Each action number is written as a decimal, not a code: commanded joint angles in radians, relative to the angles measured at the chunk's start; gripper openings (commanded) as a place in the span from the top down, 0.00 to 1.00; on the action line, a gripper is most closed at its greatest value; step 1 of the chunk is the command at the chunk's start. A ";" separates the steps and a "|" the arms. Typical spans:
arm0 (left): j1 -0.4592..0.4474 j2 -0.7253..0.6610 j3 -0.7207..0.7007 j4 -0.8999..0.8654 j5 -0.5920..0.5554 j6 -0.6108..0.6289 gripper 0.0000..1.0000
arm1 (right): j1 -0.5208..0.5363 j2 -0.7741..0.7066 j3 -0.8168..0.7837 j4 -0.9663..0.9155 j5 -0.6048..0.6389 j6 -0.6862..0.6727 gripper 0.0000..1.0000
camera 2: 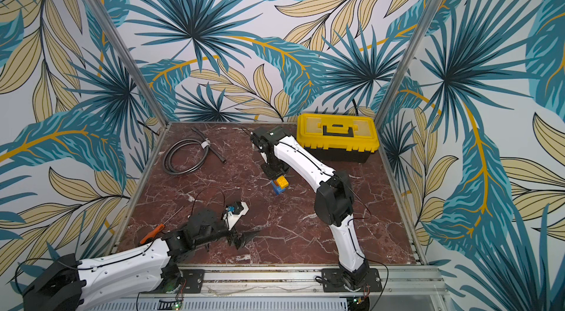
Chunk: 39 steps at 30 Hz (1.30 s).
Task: Assemble the letter f with lego
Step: Assemble the lego brick with the lego brick.
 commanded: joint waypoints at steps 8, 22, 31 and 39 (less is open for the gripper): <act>-0.004 -0.009 -0.005 0.013 -0.007 -0.004 0.00 | 0.012 0.048 0.021 -0.029 0.031 -0.004 0.74; -0.004 -0.005 -0.006 0.013 -0.014 -0.001 0.01 | 0.014 0.076 0.053 -0.045 0.031 -0.016 0.74; -0.003 -0.007 -0.008 0.014 -0.015 -0.002 0.01 | 0.013 0.096 0.058 -0.081 0.025 -0.012 0.74; -0.003 -0.006 -0.009 0.013 -0.013 -0.002 0.01 | 0.014 0.099 0.058 -0.080 0.024 -0.015 0.74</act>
